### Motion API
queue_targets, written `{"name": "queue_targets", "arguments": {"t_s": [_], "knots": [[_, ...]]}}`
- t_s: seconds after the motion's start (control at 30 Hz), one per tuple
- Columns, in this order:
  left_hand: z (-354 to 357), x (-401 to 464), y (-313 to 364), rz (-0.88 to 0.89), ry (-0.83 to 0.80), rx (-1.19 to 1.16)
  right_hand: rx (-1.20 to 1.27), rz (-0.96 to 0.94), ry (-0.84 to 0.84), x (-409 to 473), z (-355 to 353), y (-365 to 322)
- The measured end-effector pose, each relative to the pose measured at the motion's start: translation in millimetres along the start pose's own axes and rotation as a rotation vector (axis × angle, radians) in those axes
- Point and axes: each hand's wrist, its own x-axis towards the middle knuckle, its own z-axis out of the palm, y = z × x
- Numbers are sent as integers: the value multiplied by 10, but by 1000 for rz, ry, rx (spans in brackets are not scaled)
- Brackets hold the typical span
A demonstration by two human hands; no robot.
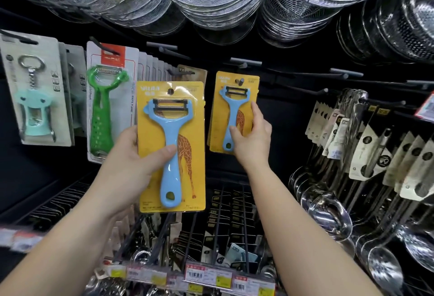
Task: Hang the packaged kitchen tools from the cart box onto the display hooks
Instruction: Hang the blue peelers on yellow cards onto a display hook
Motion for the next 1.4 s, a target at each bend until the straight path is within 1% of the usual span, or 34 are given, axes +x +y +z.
{"name": "queue_targets", "arguments": {"t_s": [0.1, 0.17, 0.2, 0.27, 0.3, 0.43, 0.63, 0.9, 1.07, 1.23, 1.4], "knots": [[43, -12, -1, 7, 16, 6, 153, -109, -58, -429, -174, -169], [98, -30, 13, 21, 25, 0, 294, -144, -175, -770, -320, -278], [135, -40, 18, 32, 28, -7, 328, -146, -248, -932, -381, -323], [224, -61, 31, 55, 10, -24, 301, -143, -338, -1165, -438, -354], [281, -70, 43, 61, -10, -36, 280, -139, -342, -1229, -447, -340], [494, -45, 86, 86, -87, -4, 256, -114, -273, -1259, -548, -291], [718, 30, 173, 108, -123, 79, 207, -104, -197, -1188, -707, -240], [800, 75, 236, 87, -156, 68, 182, -97, -181, -1101, -752, -202], [748, 69, 51, 41, -176, 72, 98, -83, -181, -1042, -688, -141], [708, 107, -369, -3, -150, 233, -42, -104, -143, -785, -565, -31], [803, 311, -575, 45, -99, 438, -95, -90, -122, -452, -335, 158]]}}
